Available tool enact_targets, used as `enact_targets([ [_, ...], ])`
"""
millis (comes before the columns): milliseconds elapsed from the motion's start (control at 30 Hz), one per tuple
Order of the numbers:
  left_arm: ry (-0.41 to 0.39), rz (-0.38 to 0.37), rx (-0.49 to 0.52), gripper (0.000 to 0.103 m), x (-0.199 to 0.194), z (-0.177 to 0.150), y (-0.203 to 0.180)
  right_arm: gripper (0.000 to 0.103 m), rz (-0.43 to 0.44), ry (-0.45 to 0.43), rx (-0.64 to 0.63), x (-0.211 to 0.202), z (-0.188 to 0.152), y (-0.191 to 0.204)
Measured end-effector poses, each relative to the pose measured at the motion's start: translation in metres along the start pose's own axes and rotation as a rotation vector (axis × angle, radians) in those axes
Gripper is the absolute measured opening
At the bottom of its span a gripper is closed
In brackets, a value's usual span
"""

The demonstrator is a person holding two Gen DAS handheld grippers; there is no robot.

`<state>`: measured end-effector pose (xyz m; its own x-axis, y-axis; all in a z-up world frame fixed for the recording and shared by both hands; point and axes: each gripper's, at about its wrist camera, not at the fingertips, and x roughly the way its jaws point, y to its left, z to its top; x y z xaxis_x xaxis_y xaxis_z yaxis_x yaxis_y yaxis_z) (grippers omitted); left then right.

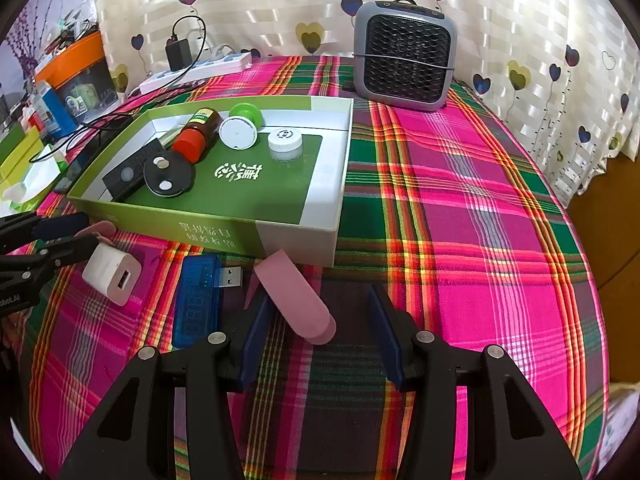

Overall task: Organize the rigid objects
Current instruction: 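Lower the left tool around the pink earhook while the right tool lowers onto the pink stick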

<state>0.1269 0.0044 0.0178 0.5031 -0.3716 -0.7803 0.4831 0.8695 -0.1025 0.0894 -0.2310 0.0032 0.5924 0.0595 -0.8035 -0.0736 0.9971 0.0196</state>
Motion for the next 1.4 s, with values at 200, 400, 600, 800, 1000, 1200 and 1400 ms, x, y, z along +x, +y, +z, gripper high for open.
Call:
enact_targets([
  [200, 0.002, -0.024, 0.029, 0.044, 0.0, -0.003, -0.016, 0.05, 0.0, -0.001, 0.0, 0.0, 0.0, 0.0],
  [400, 0.004, -0.038, 0.061, 0.044, 0.001, -0.004, -0.035, 0.05, 0.0, -0.001, 0.0, 0.0, 0.0, 0.0],
  [600, 0.02, -0.002, -0.036, 0.043, 0.005, -0.002, -0.016, 0.05, 0.001, -0.002, -0.001, 0.0, 0.0, 0.0],
  [800, 0.021, 0.03, -0.009, 0.043, 0.006, -0.002, -0.022, 0.05, 0.002, -0.002, -0.001, 0.0, 0.0, 0.0],
  [1000, 0.024, 0.063, -0.007, 0.043, 0.009, -0.001, -0.026, 0.05, 0.0, -0.004, -0.004, 0.0, 0.001, 0.002],
  [1200, 0.025, 0.087, -0.019, 0.037, 0.009, 0.0, -0.027, 0.05, 0.003, -0.011, -0.013, 0.002, 0.004, 0.004],
  [1400, 0.022, 0.104, -0.038, 0.027, 0.009, 0.0, -0.023, 0.05, 0.008, -0.015, -0.016, 0.003, 0.003, 0.002],
])
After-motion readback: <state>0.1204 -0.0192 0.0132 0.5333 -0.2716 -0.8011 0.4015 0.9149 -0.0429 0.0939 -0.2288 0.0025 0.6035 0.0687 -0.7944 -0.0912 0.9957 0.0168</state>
